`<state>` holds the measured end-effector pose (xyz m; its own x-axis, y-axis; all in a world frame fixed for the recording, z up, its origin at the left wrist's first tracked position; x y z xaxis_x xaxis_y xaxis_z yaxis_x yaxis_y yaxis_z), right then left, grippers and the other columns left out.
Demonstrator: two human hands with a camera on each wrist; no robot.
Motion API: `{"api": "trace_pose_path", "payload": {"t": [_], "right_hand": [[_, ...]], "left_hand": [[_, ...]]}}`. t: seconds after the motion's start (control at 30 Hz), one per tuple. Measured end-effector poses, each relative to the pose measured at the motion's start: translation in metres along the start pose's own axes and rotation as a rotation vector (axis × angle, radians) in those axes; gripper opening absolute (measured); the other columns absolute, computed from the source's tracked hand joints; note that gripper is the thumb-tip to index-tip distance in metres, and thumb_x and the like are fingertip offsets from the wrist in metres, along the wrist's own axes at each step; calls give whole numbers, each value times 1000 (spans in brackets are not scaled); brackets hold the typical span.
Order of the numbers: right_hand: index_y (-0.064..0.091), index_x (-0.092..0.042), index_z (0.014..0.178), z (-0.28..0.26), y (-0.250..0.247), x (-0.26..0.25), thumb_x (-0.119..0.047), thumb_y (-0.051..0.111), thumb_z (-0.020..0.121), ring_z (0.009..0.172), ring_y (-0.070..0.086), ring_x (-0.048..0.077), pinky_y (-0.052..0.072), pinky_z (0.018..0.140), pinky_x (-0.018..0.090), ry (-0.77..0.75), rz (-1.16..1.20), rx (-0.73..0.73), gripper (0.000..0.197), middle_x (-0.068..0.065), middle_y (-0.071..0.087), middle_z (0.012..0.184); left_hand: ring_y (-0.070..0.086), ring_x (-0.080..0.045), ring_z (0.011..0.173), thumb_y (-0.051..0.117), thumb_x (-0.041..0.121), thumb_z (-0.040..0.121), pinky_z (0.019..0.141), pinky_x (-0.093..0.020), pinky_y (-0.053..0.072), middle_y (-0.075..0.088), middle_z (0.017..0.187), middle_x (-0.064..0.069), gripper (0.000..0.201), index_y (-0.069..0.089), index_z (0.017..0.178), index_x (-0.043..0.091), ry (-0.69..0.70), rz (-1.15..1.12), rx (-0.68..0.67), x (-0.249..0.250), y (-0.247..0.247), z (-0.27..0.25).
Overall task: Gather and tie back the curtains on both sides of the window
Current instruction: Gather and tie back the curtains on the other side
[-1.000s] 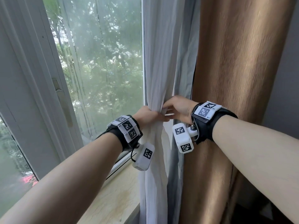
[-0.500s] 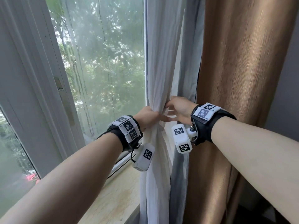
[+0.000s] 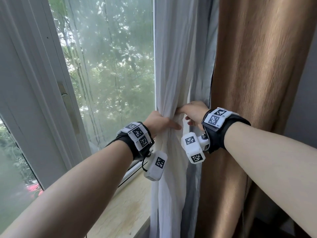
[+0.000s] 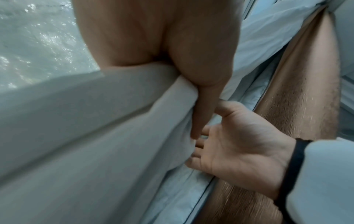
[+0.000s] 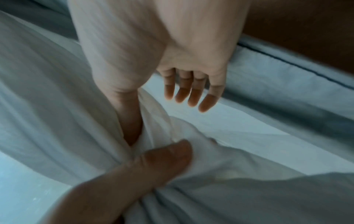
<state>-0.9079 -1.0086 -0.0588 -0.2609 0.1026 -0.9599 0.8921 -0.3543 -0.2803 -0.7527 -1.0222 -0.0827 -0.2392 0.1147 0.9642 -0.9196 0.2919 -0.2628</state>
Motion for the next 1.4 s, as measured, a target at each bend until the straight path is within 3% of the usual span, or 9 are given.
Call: {"api": "trace_pose_path", "payload": {"t": [0.13,0.3,0.47,0.57,0.7,0.87,1.0,1.27,1.4], "right_hand": [[53,-16,140,-4,3,0,-26,82,65,122,55,23,58,80,40,65,81,-93,81,2,57,136],[65,-8,132,-6,10,-3,0,62,88,107,67,30,57,73,38,42,179,-147,45,12,72,123],[57,-6,140,-4,15,-3,1,63,84,114,67,33,61,68,37,31,128,-120,56,13,71,125],[57,0,135,-6,19,-5,3,64,86,110,70,37,64,84,47,9,117,-160,49,20,72,122],[66,-1,124,-5,16,-5,-17,77,65,96,67,29,52,63,34,-1,93,-152,62,17,74,110],[62,-13,131,-3,9,-2,-25,85,63,106,55,19,49,74,36,9,114,-72,73,4,65,124],[70,-17,125,-7,13,-2,-7,63,92,115,62,24,57,77,38,45,149,-199,35,3,71,127],[55,0,135,-11,13,-6,8,51,95,103,69,35,60,75,41,-9,176,-139,41,22,72,120],[67,11,119,-15,10,-7,6,55,92,80,65,29,58,70,36,-19,208,-243,30,18,71,91]], "left_hand": [[76,-40,90,84,7,48,81,-55,64,77,100,-21,52,78,99,1,-13,5,-27,1,-1,-4],[77,-32,92,87,-1,71,83,-45,65,79,102,-15,45,73,114,6,-17,-46,-103,-1,1,-1],[76,-24,101,108,35,34,86,-45,63,75,117,-4,120,51,137,14,-11,-74,-31,-8,1,11],[78,-21,93,104,34,40,86,-41,64,80,104,-2,92,69,123,16,-11,-16,-52,-4,-3,7],[77,-24,87,96,21,60,83,-40,64,79,99,-7,55,76,110,13,-27,44,-2,-5,-9,4],[75,-30,88,88,10,71,83,-42,64,77,101,-14,34,76,103,9,-29,48,57,-6,-11,1],[77,-28,92,95,15,59,90,-46,63,80,99,-9,46,78,102,13,-12,26,-29,-8,-6,1],[75,-25,93,100,32,39,81,-42,65,74,109,-8,100,59,126,8,-7,32,46,-10,2,6],[73,-24,96,94,21,58,80,-37,63,74,113,-10,74,65,125,11,31,52,-5,-7,2,5]]}}
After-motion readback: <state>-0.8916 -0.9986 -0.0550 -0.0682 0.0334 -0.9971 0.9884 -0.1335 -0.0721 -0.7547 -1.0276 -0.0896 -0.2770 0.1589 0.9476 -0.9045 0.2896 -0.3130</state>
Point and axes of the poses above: each hand's wrist, its own z-axis towards the middle knuckle, its own y-axis out of the palm, x = y × z, the point moved 1 cm from there along z, towards the middle knuckle
